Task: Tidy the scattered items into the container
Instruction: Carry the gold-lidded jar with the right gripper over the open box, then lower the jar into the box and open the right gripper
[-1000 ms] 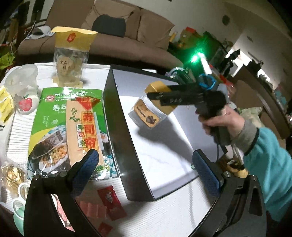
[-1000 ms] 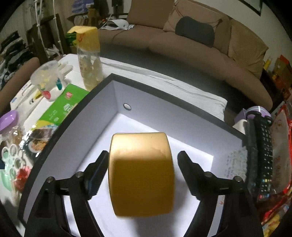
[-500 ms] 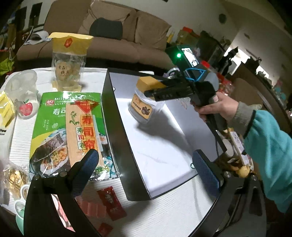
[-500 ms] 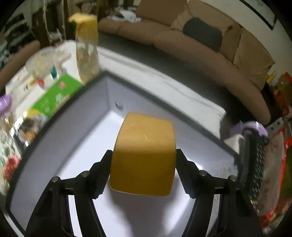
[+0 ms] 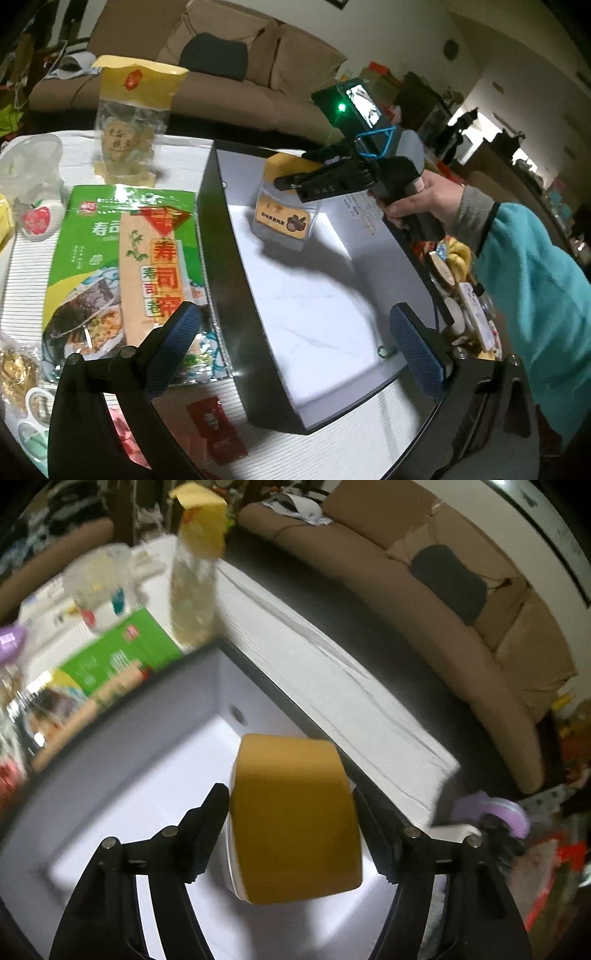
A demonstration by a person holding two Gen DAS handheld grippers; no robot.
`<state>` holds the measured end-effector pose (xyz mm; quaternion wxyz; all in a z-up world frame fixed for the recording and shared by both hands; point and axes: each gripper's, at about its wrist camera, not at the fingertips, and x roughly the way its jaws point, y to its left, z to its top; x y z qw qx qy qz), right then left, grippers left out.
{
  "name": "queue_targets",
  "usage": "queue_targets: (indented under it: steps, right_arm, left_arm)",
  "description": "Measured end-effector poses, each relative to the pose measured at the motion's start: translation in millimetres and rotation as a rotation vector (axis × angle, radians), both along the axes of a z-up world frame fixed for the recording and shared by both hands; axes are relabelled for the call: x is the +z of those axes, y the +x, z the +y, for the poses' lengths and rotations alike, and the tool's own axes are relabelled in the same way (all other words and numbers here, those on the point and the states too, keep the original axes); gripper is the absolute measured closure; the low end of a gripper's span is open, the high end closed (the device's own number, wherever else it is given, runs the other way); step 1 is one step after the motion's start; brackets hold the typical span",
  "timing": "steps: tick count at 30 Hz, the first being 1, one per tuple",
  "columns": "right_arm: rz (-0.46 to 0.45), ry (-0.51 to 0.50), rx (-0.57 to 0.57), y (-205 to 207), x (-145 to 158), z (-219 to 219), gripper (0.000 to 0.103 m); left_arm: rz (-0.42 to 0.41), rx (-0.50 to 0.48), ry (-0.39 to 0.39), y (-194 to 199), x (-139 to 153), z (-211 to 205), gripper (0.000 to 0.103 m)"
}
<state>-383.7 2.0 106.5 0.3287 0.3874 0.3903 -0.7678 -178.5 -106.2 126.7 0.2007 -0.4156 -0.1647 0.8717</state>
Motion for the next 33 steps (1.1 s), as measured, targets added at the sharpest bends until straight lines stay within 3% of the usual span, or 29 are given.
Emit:
queue_targets:
  steps: [4,6,9,12,16,22,23,24,25,26,29,31,32,33]
  right_arm:
    - [0.054,0.057,-0.058,0.9,-0.9,21.8,0.024]
    - [0.077,0.020,-0.124,3.2,6.2,37.8,0.023]
    - [-0.005,-0.172,-0.237,8.1,23.3,69.7,0.020]
    - [-0.053,-0.254,-0.331,15.3,28.4,87.5,0.019]
    - [-0.172,-0.294,-0.491,14.5,14.2,100.1,0.019]
    - [-0.185,-0.254,-0.630,-20.6,-11.1,87.9,0.018]
    - [-0.210,-0.276,-0.650,-30.4,-13.0,87.8,0.021]
    - [-0.231,-0.296,-0.659,-37.6,-13.9,88.1,0.032]
    - [-0.249,-0.297,-0.655,-42.8,-14.9,85.8,0.055]
    - [-0.269,-0.293,-0.638,-46.4,-15.5,80.7,0.063]
    - [-0.291,-0.304,-0.552,-42.9,-10.8,62.6,0.063]
    - [-0.257,-0.278,-0.538,-35.6,-6.1,54.4,0.061]
    - [-0.248,-0.272,-0.558,-33.6,-4.6,55.1,0.056]
    - [-0.249,-0.273,-0.588,-32.1,-4.9,58.6,0.040]
  left_arm:
    - [-0.018,-0.009,-0.002,1.3,-6.5,7.0,0.000]
    - [-0.017,-0.009,0.005,5.0,-7.2,7.7,0.000]
    - [-0.021,-0.005,0.008,6.5,-8.8,7.7,0.000]
    - [-0.040,-0.005,0.006,4.3,-9.7,10.6,0.000]
    - [-0.023,-0.017,-0.004,6.1,-0.8,16.7,0.000]
    - [-0.013,-0.032,-0.017,8.9,8.5,25.9,0.000]
    - [-0.012,-0.032,-0.025,9.4,9.4,26.6,0.000]
    - [-0.011,-0.031,-0.030,10.0,10.0,26.5,0.000]
    - [-0.009,-0.031,-0.030,10.3,10.5,25.8,0.000]
    - [-0.009,-0.031,-0.027,10.2,10.7,24.4,0.000]
    - [-0.008,-0.025,-0.019,8.8,10.2,20.4,0.000]
    - [-0.013,-0.017,-0.015,7.1,9.0,17.7,0.000]
    - [-0.016,-0.014,-0.011,6.5,8.5,16.4,0.000]
    - [-0.017,-0.013,-0.007,6.3,8.5,15.8,0.000]
